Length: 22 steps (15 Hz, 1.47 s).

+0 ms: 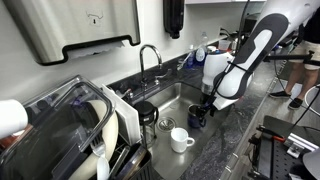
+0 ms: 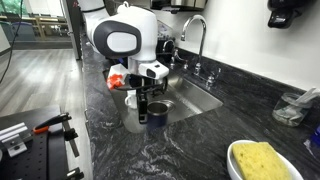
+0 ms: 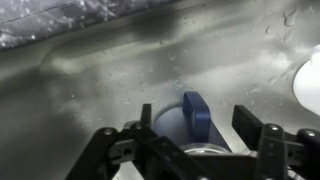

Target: Remove the cup from the sink and put it on the sink counter

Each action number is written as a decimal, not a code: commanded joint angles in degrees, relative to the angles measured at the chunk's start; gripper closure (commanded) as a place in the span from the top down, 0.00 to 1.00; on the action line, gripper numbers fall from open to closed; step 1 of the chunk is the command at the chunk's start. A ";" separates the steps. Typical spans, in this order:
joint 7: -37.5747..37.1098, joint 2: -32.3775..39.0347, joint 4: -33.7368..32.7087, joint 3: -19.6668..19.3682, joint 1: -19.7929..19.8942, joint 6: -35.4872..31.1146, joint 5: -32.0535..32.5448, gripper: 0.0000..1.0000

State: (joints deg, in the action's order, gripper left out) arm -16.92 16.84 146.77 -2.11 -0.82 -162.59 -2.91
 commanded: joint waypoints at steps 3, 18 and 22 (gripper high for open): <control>0.12 2.19 -0.07 -1.36 -0.92 -2.51 -0.60 0.38; -10.58 -11.49 1.79 -4.67 -4.77 7.68 2.19 0.04; -17.08 -19.58 0.92 -3.67 -2.35 17.26 5.32 0.04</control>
State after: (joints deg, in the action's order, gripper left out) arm -29.74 4.35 146.97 -5.93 -4.62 -151.84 -0.02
